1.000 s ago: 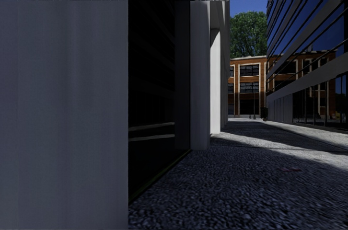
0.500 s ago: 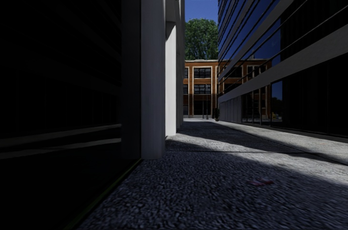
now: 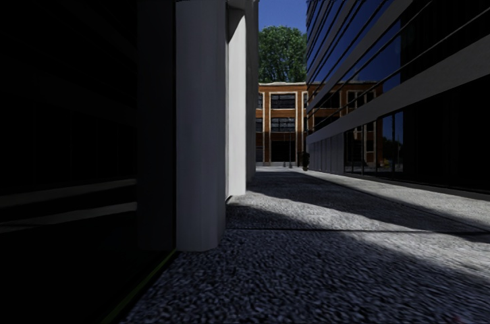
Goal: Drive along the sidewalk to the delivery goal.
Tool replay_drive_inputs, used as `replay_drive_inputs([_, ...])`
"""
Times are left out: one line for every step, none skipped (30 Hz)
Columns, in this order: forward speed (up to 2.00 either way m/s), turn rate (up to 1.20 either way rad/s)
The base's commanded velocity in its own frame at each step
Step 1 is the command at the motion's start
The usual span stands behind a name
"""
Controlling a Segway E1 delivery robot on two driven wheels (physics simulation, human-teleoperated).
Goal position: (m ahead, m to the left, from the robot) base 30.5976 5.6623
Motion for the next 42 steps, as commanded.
replay_drive_inputs([2.0,-0.26])
replay_drive_inputs([2.0,-0.26])
replay_drive_inputs([2.0,-0.28])
replay_drive_inputs([2.0,-0.33])
replay_drive_inputs([2.0,-0.45])
replay_drive_inputs([2.0,-0.5])
replay_drive_inputs([2.0,-0.51])
replay_drive_inputs([2.0,-0.51])
replay_drive_inputs([2.0,-0.5])
replay_drive_inputs([2.0,-0.49])
replay_drive_inputs([2.0,-0.49])
replay_drive_inputs([2.0,-0.48])
replay_drive_inputs([2.0,-0.47])
replay_drive_inputs([2.0,-0.47])
replay_drive_inputs([2.0,-0.47])
replay_drive_inputs([2.0,-0.46])
replay_drive_inputs([2.0,-0.3])
replay_drive_inputs([2.0,-0.3])
replay_drive_inputs([2.0,0.0])
replay_drive_inputs([2.0,0.0])
replay_drive_inputs([2.0,0.0])
replay_drive_inputs([2.0,0.0])
replay_drive_inputs([2.0,0.0])
replay_drive_inputs([2.0,0.0])
replay_drive_inputs([2.0,0.0])
replay_drive_inputs([2.0,0.0])
replay_drive_inputs([2.0,0.0])
replay_drive_inputs([2.0,0.0])
replay_drive_inputs([2.0,0.0])
replay_drive_inputs([2.0,0.0])
replay_drive_inputs([2.0,0.0])
replay_drive_inputs([2.0,0.0])
replay_drive_inputs([2.0,0.0])
replay_drive_inputs([2.0,0.0])
replay_drive_inputs([2.0,0.0])
replay_drive_inputs([2.0,0.0])
replay_drive_inputs([2.0,0.0])
replay_drive_inputs([2.0,0.0])
replay_drive_inputs([2.0,0.0])
replay_drive_inputs([2.0,0.0])
replay_drive_inputs([2.0,0.0])
replay_drive_inputs([2.0,0.0])
